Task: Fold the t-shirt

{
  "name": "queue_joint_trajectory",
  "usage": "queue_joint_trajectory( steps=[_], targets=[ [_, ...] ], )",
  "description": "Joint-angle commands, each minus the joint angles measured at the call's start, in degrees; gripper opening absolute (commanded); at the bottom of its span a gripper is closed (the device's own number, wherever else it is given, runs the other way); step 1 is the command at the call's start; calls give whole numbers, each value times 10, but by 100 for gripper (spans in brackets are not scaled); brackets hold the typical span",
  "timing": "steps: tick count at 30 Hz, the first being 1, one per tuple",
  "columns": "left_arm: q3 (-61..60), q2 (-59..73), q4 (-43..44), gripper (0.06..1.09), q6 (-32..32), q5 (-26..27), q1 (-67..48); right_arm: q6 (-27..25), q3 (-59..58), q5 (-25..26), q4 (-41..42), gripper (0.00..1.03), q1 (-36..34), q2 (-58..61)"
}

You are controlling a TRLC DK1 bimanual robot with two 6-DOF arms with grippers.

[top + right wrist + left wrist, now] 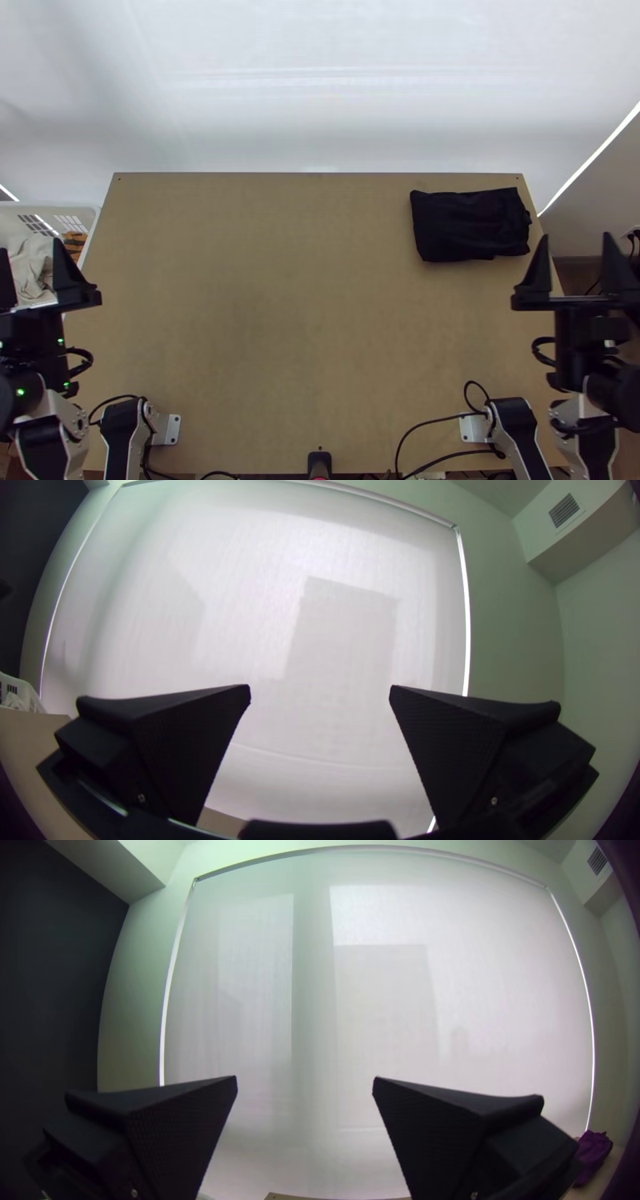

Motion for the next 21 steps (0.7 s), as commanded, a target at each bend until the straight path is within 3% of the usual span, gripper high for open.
queue_joint_trajectory(
  steps=[1,6,21],
  targets=[
    [-51,-26,55,105,-1,-2,6,1,-60,3,38,99,5,-20],
    [-107,-50,93,105,-8,-2,4,41,-118,4,44,99,5,-33],
    [-261,-161,114,105,8,-2,-48,65,-238,5,88,99,1,-64]
  ],
)
